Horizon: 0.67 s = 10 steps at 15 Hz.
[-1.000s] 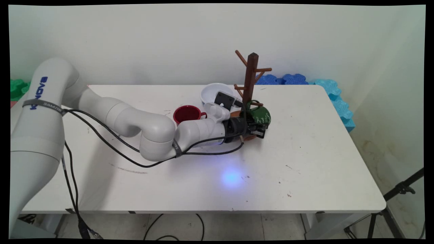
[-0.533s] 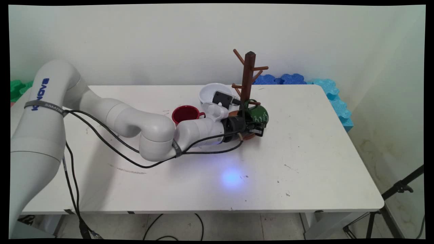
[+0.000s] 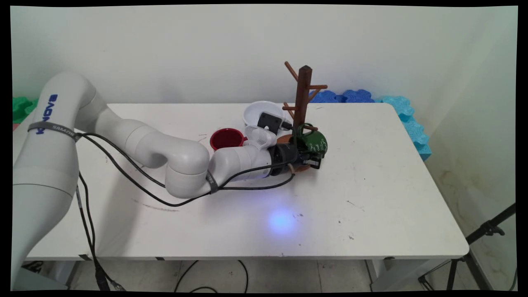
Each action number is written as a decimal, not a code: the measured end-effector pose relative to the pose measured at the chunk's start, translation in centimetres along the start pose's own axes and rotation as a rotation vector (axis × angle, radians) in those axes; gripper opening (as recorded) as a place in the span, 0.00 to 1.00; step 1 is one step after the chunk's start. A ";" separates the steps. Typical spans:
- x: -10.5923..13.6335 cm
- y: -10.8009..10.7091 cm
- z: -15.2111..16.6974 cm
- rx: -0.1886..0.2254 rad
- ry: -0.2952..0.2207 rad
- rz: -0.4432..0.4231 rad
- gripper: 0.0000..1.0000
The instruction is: Place the picked object on the table
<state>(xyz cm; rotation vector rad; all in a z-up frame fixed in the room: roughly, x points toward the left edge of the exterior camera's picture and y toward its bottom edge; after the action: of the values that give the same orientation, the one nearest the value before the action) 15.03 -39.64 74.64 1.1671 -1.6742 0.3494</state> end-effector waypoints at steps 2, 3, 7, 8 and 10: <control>0.2 0.5 -0.4 -0.015 0.004 0.001 0.00; 0.2 0.7 -0.6 -0.021 0.006 0.001 0.00; 0.5 1.6 -1.3 -0.050 0.014 0.006 0.00; 0.7 1.9 -1.6 -0.058 0.017 0.008 0.00; 1.0 2.4 -2.1 -0.071 0.023 0.012 0.00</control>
<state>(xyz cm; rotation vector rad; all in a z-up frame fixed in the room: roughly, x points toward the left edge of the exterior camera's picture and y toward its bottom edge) 14.20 -37.55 77.10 1.0971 -1.6612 0.3073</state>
